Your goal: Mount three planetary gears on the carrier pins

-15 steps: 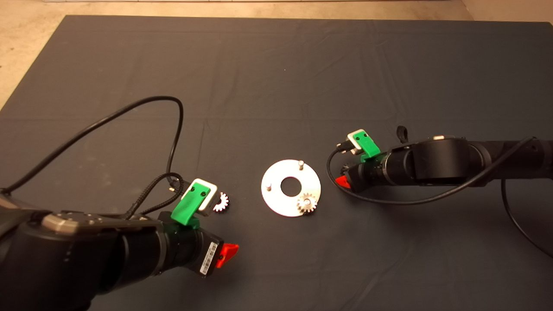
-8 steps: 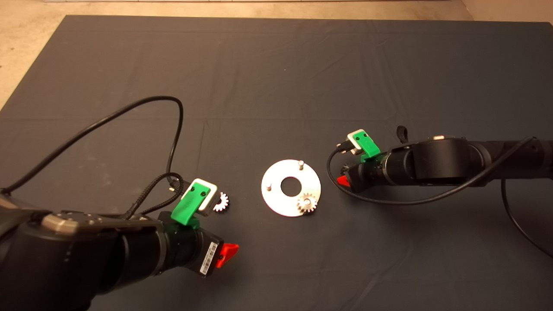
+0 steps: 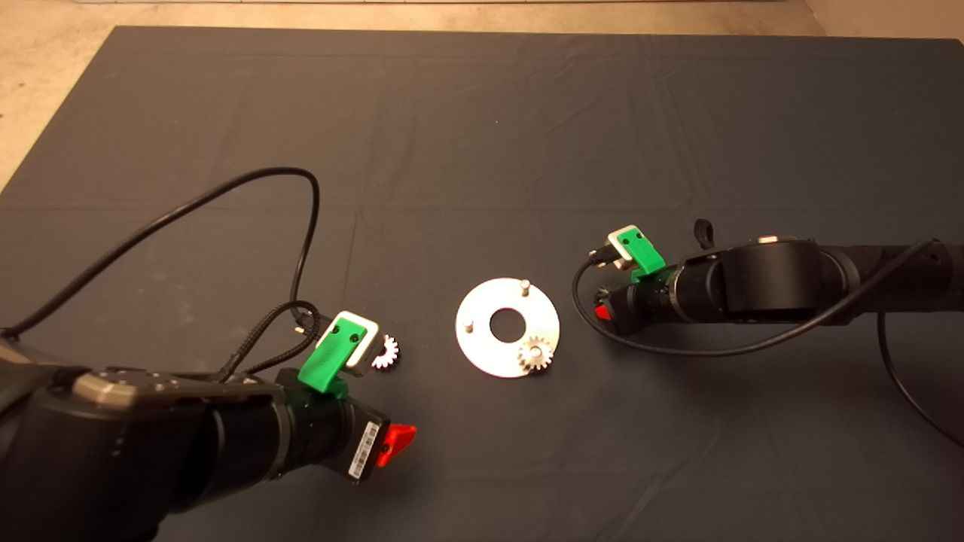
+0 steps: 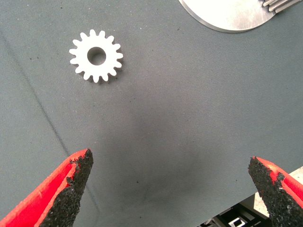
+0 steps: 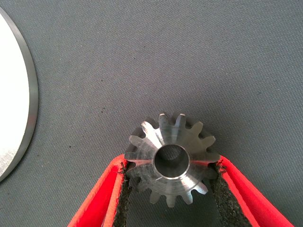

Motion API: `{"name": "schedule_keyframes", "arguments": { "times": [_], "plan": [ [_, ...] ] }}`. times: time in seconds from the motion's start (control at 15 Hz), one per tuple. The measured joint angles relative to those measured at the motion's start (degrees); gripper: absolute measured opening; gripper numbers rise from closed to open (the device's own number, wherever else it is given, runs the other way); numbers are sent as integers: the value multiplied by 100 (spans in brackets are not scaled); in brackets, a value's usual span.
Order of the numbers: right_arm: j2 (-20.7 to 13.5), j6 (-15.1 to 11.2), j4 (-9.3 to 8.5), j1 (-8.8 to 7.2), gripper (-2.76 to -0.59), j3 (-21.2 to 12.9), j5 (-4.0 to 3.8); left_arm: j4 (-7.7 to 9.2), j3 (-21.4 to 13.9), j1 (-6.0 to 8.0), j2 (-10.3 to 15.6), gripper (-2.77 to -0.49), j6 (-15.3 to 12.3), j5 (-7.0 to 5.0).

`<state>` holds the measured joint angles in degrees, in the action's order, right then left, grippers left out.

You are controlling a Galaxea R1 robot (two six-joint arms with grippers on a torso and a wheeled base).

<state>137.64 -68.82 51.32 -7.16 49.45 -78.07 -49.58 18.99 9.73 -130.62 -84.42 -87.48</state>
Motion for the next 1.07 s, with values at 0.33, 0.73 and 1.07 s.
{"name": "schedule_keyframes", "arguments": {
  "times": [0.33, 0.73, 1.07],
  "plan": [
    [-2, 2, 27, 0, -230, 0, -7, 0, 0, 0, 0, -89, 0, 1],
    [-5, 2, 74, 0, -233, -26, -88, 0, 0, 0, 0, -89, 0, 1],
    [-60, -1, 77, -4, -238, -438, -233, 0, 0, 0, 6, -89, 2, 2]
  ]
}}
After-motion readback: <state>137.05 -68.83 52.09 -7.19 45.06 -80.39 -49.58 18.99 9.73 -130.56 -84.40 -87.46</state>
